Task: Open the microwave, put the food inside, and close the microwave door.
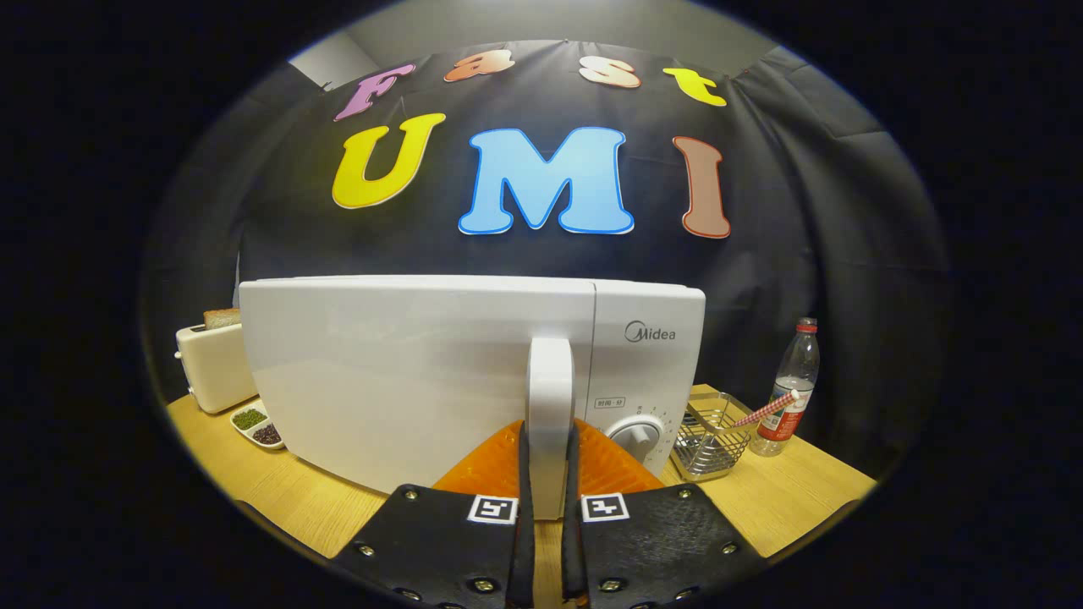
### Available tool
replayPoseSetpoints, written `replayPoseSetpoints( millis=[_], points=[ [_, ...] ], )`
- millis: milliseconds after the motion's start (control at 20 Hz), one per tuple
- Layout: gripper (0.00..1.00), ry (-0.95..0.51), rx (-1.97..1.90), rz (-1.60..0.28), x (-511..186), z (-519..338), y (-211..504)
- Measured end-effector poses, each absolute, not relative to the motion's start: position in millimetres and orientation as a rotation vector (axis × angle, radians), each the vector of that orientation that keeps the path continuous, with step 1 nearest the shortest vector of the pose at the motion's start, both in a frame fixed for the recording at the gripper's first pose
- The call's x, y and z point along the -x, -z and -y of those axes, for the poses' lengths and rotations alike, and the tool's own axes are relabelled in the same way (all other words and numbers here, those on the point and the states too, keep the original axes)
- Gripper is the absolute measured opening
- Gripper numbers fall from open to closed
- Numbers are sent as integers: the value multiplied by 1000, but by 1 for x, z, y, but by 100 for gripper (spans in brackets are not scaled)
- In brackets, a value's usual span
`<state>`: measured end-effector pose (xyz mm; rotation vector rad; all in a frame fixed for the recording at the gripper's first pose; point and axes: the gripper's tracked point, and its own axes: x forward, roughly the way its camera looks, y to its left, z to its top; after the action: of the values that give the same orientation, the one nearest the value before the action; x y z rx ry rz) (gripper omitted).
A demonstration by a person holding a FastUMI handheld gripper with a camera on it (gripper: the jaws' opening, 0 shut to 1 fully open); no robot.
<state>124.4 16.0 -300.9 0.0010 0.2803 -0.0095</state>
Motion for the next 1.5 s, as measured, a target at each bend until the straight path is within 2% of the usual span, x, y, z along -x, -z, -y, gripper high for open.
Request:
replayPoseSetpoints(
  millis=[850,1500],
  points=[
    [13,-38,-7,-295,-115,-15,301],
    [12,-19,39,-305,-115,-12,298]
  ],
)
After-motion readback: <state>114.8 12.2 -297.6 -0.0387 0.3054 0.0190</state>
